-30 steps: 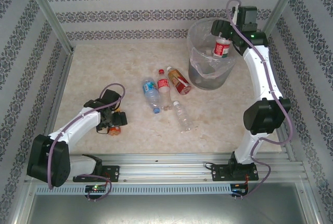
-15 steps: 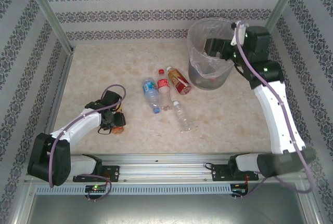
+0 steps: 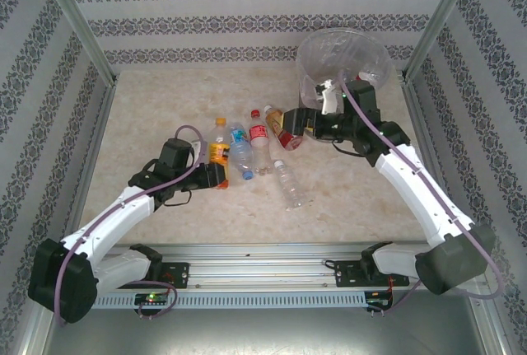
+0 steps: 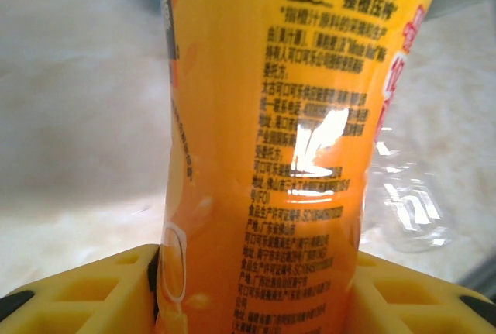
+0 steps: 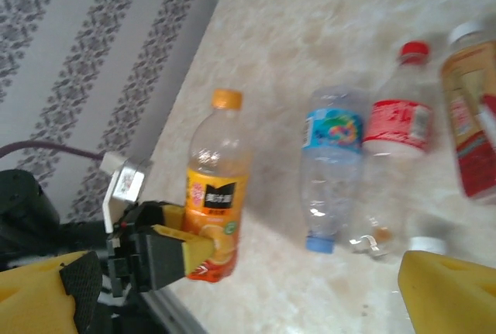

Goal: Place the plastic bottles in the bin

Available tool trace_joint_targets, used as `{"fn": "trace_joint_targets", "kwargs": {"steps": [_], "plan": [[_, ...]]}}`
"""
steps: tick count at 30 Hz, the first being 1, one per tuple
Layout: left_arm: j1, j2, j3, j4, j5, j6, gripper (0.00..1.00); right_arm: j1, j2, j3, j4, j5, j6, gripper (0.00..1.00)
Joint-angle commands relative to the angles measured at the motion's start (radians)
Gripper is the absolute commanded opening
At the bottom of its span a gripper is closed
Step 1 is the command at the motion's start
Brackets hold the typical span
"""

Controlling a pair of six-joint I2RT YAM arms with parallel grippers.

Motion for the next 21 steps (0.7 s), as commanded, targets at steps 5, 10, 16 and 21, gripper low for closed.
{"fn": "trace_joint_targets", "kwargs": {"steps": [5, 10, 16, 21], "plan": [[-0.122, 0.047, 0.026, 0.355, 0.109, -0.079, 0.53, 0.097, 0.062, -0.018, 0.129, -0.024, 0.078, 0.98], [-0.186, 0.098, 0.037, 0.497, 0.117, -0.122, 0.54, 0.144, 0.109, -0.008, 0.141, 0.013, 0.082, 0.98], [-0.236, 0.107, 0.055, 0.556, 0.109, -0.116, 0.54, 0.151, 0.153, -0.004, 0.143, 0.055, 0.083, 0.98], [-0.263, 0.112, 0.057, 0.584, 0.109, -0.106, 0.55, 0.158, 0.179, 0.004, 0.147, 0.069, 0.079, 0.98]]}}
